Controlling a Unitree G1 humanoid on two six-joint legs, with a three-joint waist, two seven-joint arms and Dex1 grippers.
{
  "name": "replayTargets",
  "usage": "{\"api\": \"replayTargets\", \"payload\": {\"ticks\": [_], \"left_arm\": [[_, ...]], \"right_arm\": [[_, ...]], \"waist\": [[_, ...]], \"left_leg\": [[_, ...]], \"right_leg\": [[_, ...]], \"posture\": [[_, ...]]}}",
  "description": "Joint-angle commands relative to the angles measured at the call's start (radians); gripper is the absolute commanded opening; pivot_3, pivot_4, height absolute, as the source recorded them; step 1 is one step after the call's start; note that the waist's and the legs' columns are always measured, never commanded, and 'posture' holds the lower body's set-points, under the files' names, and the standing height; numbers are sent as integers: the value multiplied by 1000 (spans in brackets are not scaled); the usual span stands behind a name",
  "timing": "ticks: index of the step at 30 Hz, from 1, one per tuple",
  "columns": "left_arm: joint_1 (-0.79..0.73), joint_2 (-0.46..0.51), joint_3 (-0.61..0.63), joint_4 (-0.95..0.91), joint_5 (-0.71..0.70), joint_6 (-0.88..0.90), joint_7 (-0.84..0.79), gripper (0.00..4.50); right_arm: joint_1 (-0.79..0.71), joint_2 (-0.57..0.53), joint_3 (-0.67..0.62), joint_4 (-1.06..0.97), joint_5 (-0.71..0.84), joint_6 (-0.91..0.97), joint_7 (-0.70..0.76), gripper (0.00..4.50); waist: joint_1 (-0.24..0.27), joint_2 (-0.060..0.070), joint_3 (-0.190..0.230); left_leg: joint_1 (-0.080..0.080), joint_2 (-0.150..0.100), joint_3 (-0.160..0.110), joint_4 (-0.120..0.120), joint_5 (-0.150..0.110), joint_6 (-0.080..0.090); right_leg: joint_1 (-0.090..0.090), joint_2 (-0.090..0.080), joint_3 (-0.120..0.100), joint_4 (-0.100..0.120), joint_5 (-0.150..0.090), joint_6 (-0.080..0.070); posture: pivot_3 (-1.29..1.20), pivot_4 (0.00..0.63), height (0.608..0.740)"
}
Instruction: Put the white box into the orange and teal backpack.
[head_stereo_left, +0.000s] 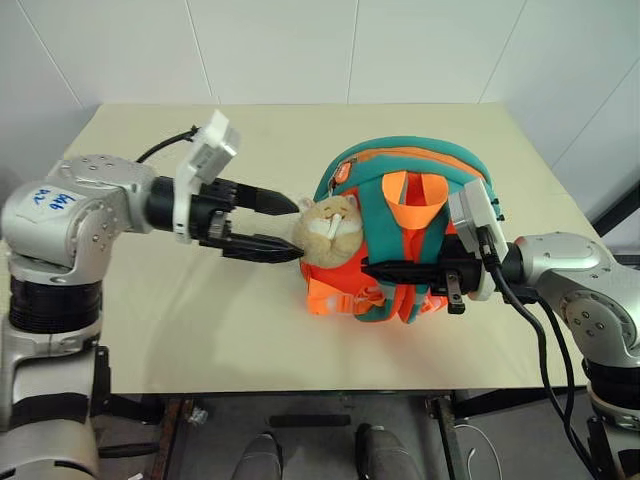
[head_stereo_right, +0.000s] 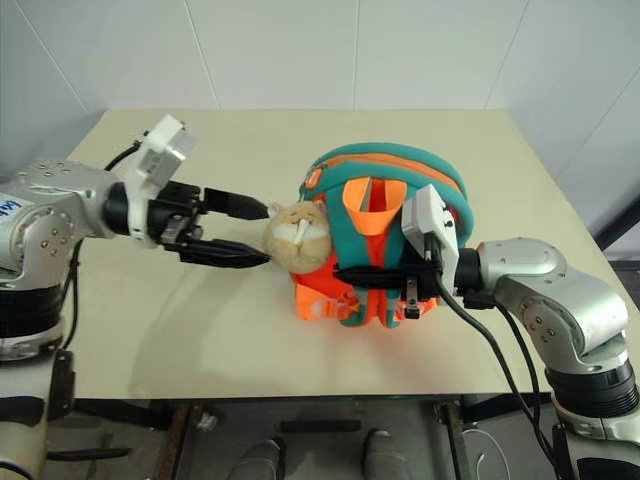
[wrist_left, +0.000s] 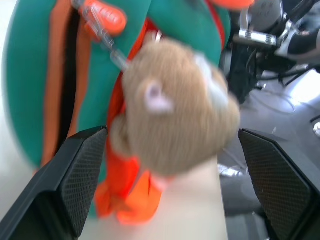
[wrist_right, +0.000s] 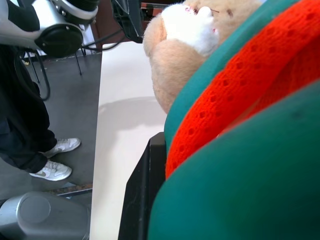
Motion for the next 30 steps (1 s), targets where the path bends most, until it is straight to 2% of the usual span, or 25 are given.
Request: {"api": "replayTargets", "payload": {"ticks": [1, 2, 5, 10, 12, 14, 22, 30], "left_arm": [[3, -50, 8, -60, -49, 32, 88, 4471], [-1, -73, 9, -56, -60, 45, 111, 4471], [-6, -104, -3, -48, -77, 69, 153, 3864], [-13, -85, 0, -38, -118, 112, 162, 2329], [-16, -68, 2, -32, -126, 112, 156, 1858], [-24, -51, 6, -23, -136, 110, 150, 1589], [-58, 61, 20, 41, -151, 88, 92, 1485], [-83, 186, -11, 212, -72, -20, 24, 1483]], "right_arm": [[-14, 7, -9, -18, 3, -26, 6, 0], [-14, 8, -9, -19, 2, -27, 5, 0], [-13, 9, -11, -21, 0, -27, 1, 0], [-3, 9, -19, -28, 1, -27, -5, 0], [3, 9, -23, -32, 2, -27, -7, 0], [8, 12, -27, -35, 5, -29, -11, 0], [62, 43, -64, -51, 22, -89, -13, 0], [135, 76, -105, -75, 45, -144, -22, 0]], "waist": [[-1, 0, 0], [-1, 0, 0], [-2, 0, 0], [-1, 0, 0], [-1, 0, 0], [-1, 0, 0], [-2, 0, 0], [-2, 0, 0]], "left_leg": [[0, 0, 0, 1, 0, 0], [0, 0, 0, 1, 0, 0], [1, 0, 0, 1, 0, 0], [1, 0, 1, 1, 0, 0], [1, 0, 1, 1, 0, 0], [1, 0, 1, 1, 0, 0], [1, 0, 1, 0, 0, 0], [1, 0, 2, 0, 0, 0]], "right_leg": [[0, 0, 0, 0, 0, 0], [0, 0, 0, 0, 0, 0], [0, 1, 1, 0, 0, 0], [0, 1, 2, 0, 0, 0], [0, 1, 2, -1, 0, 0], [0, 1, 2, -1, 0, 0], [1, 1, 2, -2, 0, 0], [0, 1, 2, -3, -1, -2]], "posture": [[0, 150, 740], [0, 150, 740], [0, 150, 740], [0, 150, 740], [0, 150, 740], [0, 150, 740], [0, 150, 740], [0, 150, 740]]}}
